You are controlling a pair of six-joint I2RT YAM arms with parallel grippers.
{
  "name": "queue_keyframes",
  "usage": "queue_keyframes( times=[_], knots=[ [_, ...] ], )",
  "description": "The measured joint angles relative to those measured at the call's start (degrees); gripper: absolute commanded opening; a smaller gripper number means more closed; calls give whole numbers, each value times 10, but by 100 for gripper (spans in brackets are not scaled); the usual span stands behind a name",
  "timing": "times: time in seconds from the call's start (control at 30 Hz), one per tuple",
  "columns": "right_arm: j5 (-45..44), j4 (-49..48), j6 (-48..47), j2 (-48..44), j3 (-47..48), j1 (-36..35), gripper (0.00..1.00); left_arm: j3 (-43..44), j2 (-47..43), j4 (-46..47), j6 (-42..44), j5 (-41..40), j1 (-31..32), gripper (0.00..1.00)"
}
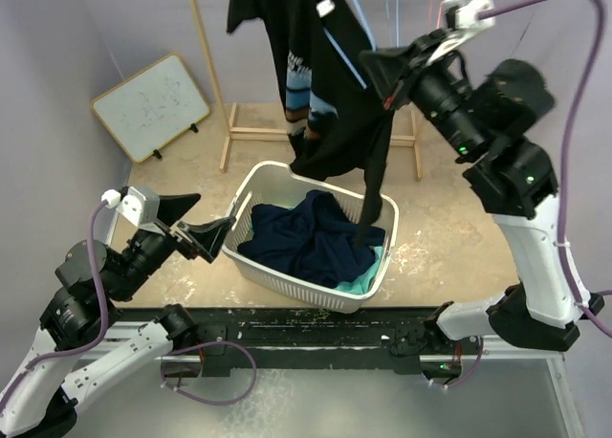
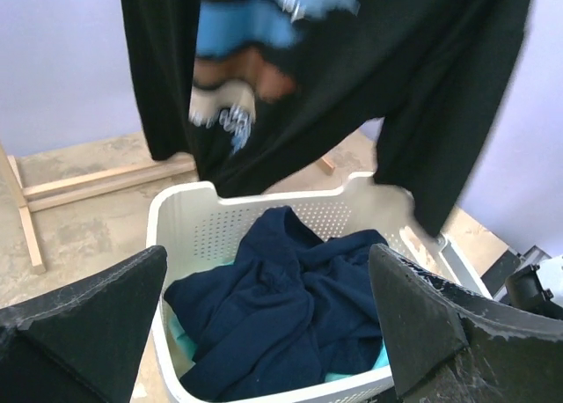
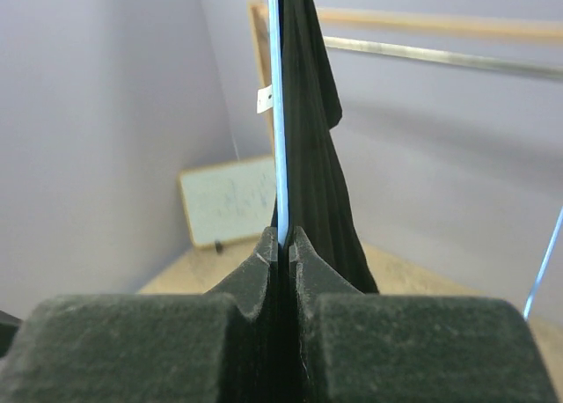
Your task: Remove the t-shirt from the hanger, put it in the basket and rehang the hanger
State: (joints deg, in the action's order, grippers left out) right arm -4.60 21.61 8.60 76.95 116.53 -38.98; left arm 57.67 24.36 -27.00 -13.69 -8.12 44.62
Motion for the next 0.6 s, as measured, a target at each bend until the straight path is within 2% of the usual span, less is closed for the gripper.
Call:
queue_keyframes(
  times=[0.17, 0.3, 0.47, 0.6],
  knots=[
    [34, 14, -2, 19, 135, 0, 0, -26, -10, 1, -3, 9, 0, 99],
    [57, 15, 2, -11, 168, 0, 0, -27, -16, 0, -5, 14, 0, 100],
    [75, 27, 14, -66, 150, 0, 0, -15, -13, -8, -5, 25, 0, 99],
    [87, 29, 22, -146, 38, 0, 0, 13, -9, -15, -4, 40, 0, 99]
  ],
)
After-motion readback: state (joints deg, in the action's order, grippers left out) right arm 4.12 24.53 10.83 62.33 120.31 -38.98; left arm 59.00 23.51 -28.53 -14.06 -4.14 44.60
